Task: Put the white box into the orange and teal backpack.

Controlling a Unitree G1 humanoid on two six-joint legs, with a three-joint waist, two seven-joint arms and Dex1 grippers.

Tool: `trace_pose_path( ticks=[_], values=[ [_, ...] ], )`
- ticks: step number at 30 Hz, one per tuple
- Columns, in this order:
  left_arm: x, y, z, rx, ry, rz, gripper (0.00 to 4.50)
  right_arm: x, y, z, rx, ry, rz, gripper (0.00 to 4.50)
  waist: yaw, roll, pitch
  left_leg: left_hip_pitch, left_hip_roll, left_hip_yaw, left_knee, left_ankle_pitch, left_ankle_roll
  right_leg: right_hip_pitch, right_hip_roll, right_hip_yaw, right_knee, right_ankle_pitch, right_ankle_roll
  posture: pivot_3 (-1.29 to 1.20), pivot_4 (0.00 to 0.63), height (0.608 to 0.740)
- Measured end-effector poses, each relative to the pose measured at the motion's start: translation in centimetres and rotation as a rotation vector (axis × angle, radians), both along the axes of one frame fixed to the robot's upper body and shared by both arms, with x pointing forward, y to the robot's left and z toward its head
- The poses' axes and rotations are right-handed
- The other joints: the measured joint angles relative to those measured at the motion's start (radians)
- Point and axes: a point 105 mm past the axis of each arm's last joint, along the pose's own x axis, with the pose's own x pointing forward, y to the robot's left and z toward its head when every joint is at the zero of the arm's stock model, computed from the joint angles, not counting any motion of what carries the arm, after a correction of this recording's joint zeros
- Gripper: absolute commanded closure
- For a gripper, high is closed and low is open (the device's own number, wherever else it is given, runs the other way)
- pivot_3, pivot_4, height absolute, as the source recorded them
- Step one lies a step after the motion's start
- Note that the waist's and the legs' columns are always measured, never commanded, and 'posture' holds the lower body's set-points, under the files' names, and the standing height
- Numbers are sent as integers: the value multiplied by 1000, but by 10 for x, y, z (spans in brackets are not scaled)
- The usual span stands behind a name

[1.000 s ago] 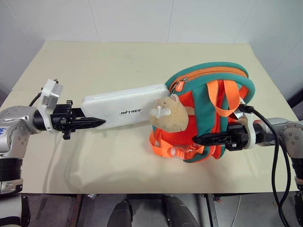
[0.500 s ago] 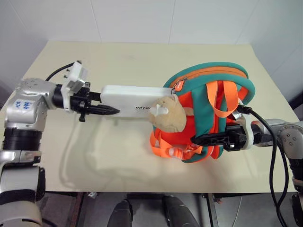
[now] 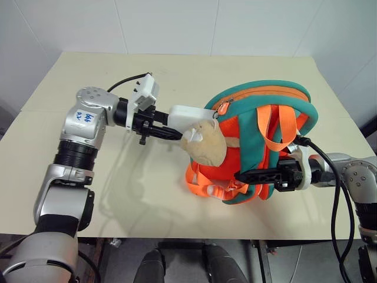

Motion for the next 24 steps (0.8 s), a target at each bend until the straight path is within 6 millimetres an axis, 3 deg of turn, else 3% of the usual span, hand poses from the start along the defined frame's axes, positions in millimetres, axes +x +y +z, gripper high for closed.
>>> trace_pose_path(
  ticks=[8, 18, 19, 24],
  values=[
    [7, -12, -9, -44, 19, -7, 3130, -2, 2, 3, 10, -28, -9, 4376, 5, 0, 0, 0, 0, -1, 0, 0, 0, 0, 0, 0, 0, 0, 0, 0, 150, 740],
    [-3, -18, -1, -34, 15, -61, 201, -2, 3, 1, 9, -25, -23, 4376, -2, 0, 0, 0, 0, -1, -1, 0, 0, 0, 0, 0, 1, 0, 0, 0, 150, 740],
    [-6, -18, 3, -48, 8, -70, 21, -2, 3, 1, 11, -25, -23, 4376, -2, 0, 0, 0, 0, -1, -1, 0, 0, 0, 0, 0, 1, 0, 0, 0, 150, 740],
    [-12, -1, 15, -98, -28, -52, 21, -2, 4, 0, 15, -24, -21, 4376, -3, 0, 0, 0, 0, -1, 0, 0, 0, 0, 0, 0, 1, 0, 0, 0, 150, 740]
  ],
)
